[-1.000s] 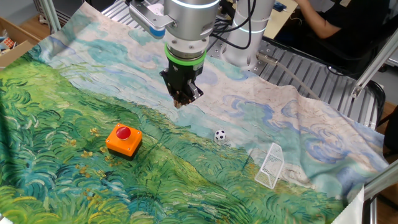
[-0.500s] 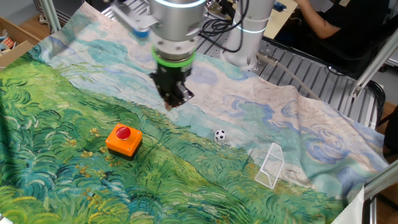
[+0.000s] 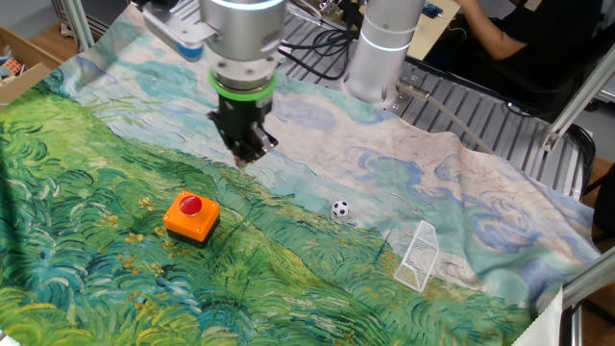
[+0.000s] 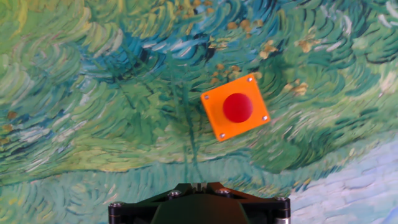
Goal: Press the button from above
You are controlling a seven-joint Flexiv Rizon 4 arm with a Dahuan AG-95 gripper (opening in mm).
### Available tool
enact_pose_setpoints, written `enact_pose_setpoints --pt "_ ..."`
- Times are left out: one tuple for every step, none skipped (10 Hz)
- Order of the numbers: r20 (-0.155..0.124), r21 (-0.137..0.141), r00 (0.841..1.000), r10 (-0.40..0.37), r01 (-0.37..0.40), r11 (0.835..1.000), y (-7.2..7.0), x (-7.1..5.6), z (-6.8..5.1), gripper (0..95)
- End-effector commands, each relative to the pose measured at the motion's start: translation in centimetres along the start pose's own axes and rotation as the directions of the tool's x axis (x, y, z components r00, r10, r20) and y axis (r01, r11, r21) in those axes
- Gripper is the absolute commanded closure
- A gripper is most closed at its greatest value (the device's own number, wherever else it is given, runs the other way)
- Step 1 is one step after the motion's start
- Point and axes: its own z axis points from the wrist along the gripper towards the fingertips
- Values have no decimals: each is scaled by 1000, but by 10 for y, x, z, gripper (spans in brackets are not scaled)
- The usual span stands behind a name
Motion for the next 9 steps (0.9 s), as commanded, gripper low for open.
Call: enact_pose_setpoints --pt "-14 -1 1000 -15 15 1000 -3 -11 -4 950" --pt "-17 -1 999 -28 28 1000 -6 -17 -7 950" --pt "-20 -1 999 -34 34 999 -8 -20 -9 950" --pt "-26 0 998 -49 49 999 -12 -26 -12 950" --pt "-29 0 998 -57 57 998 -14 -29 -14 950" --pt "-34 0 997 -68 68 998 -17 -32 -15 950" --pt "-35 0 997 -74 74 997 -21 -35 -16 950" --pt "-35 -1 996 -81 81 997 -24 -35 -15 950" --pt "-35 -1 995 -90 90 996 -29 -36 -13 950"
